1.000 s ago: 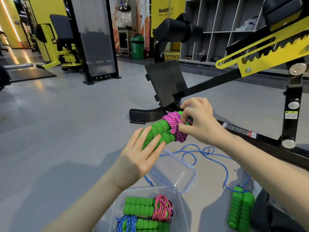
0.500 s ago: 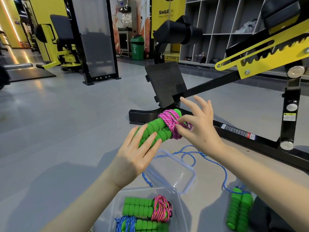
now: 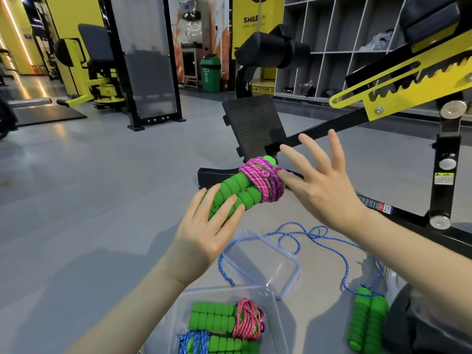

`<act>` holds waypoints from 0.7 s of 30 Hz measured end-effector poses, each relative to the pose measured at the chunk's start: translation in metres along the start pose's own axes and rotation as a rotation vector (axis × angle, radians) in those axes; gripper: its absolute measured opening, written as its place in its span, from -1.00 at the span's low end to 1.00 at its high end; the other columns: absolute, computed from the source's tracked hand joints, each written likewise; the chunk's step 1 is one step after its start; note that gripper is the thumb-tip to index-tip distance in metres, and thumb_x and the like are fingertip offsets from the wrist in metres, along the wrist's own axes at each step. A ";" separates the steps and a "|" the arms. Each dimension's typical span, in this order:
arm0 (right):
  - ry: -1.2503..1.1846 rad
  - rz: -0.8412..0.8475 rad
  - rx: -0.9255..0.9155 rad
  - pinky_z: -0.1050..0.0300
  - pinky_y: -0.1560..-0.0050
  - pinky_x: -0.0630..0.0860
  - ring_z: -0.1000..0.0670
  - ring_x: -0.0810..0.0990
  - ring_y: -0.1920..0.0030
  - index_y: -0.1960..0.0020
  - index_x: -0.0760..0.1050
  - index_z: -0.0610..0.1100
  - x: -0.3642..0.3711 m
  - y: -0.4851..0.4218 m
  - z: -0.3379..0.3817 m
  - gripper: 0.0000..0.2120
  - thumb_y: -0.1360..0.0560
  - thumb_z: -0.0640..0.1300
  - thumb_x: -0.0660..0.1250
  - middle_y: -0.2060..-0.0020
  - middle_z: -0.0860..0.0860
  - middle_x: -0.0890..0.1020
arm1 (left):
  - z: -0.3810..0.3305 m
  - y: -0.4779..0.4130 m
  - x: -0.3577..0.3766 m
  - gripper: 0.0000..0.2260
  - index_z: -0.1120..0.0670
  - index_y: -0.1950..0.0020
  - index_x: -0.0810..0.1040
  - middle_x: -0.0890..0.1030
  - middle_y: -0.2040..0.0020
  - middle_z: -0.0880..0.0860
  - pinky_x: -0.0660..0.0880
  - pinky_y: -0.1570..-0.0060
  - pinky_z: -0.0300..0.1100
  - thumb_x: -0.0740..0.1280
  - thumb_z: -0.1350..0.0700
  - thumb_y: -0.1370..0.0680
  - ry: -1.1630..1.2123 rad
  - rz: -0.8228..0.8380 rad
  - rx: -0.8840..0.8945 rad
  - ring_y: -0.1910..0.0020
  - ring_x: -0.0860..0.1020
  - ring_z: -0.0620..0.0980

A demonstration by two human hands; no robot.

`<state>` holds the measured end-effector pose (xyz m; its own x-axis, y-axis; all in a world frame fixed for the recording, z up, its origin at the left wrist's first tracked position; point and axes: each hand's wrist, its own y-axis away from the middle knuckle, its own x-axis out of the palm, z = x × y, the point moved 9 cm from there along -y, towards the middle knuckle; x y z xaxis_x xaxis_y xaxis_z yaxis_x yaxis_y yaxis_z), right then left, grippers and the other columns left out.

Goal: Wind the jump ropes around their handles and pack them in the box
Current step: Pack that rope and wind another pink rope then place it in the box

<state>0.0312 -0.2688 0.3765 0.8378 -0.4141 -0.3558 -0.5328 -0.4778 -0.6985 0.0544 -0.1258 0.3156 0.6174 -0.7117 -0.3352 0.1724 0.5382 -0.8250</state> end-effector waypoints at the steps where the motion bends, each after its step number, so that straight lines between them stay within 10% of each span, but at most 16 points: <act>1: -0.014 0.006 -0.021 -0.29 -0.43 -0.11 -0.26 0.23 -0.34 0.10 0.57 -0.14 0.000 -0.002 -0.002 -0.91 -0.44 -0.26 0.31 -0.26 -0.14 0.38 | 0.000 0.001 0.001 -0.70 0.25 -0.16 0.51 0.63 -0.06 0.25 0.44 -0.12 0.22 0.40 0.34 -0.44 -0.001 0.002 -0.003 -0.08 0.55 0.39; 9: -0.716 0.264 0.104 -0.14 -0.47 -0.17 0.03 0.37 -0.28 0.15 0.60 -0.09 0.015 -0.016 -0.027 -0.78 -0.46 0.03 0.28 0.08 0.05 0.64 | 0.009 0.007 0.002 -0.66 0.24 -0.17 0.49 0.63 -0.07 0.23 0.44 -0.12 0.21 0.42 0.34 -0.41 0.017 0.022 -0.032 -0.09 0.55 0.36; 15: -1.026 0.552 0.231 0.06 -0.48 -0.24 0.38 0.39 -0.08 0.08 0.61 0.10 0.028 -0.020 -0.037 -0.87 -0.40 -0.10 0.44 0.10 0.11 0.57 | 0.001 0.007 0.001 -0.67 0.23 -0.19 0.48 0.63 -0.09 0.23 0.44 -0.12 0.24 0.40 0.33 -0.45 0.033 0.055 -0.003 -0.12 0.54 0.38; 21: -0.808 0.210 0.255 -0.05 -0.42 0.10 0.03 0.45 0.05 0.24 0.54 -0.12 0.015 -0.020 -0.040 -0.91 -0.40 -0.15 0.43 0.27 0.07 0.55 | -0.011 -0.005 -0.005 -0.71 0.23 -0.19 0.48 0.63 -0.08 0.23 0.46 -0.09 0.24 0.36 0.29 -0.48 0.113 0.038 0.002 -0.11 0.54 0.39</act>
<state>0.0497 -0.2961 0.4097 0.6046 0.2487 -0.7567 -0.7238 -0.2252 -0.6523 0.0416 -0.1304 0.3165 0.5330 -0.7369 -0.4159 0.1517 0.5667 -0.8098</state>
